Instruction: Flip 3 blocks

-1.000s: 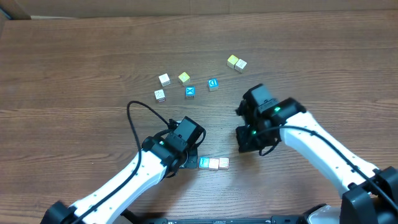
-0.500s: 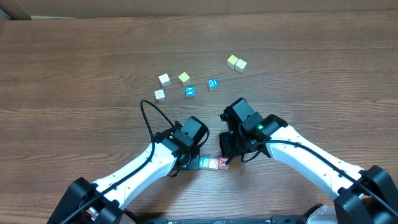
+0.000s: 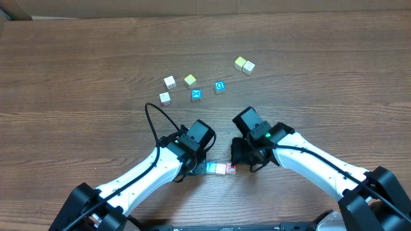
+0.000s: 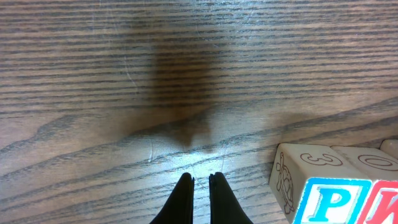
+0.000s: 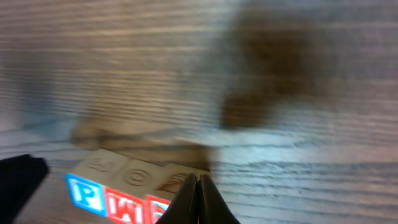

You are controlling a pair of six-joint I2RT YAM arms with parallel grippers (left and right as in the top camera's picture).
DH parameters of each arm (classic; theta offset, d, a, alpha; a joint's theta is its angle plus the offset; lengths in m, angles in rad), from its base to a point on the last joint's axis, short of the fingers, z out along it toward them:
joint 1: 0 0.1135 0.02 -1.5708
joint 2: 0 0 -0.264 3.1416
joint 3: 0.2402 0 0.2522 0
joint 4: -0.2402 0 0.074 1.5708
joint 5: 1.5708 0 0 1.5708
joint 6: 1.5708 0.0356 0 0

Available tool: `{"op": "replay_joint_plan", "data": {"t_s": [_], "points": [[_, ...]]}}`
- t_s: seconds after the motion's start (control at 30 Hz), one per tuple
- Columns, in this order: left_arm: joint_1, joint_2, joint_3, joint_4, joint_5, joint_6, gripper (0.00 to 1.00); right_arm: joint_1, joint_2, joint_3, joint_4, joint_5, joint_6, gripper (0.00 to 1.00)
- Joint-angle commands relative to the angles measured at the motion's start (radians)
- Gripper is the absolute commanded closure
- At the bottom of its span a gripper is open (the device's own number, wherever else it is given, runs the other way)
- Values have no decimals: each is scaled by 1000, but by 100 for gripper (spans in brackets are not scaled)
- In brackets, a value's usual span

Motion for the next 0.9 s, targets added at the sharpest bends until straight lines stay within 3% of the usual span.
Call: {"op": "replay_joint_plan", "data": {"t_s": [0.0,0.87], "points": [[6,7,-9,1,8,19,96,2,5,-22,11,13,25,96],[6,7,-9,2,8,18,96,48,5,-26,56,-47,-4,96]]}}
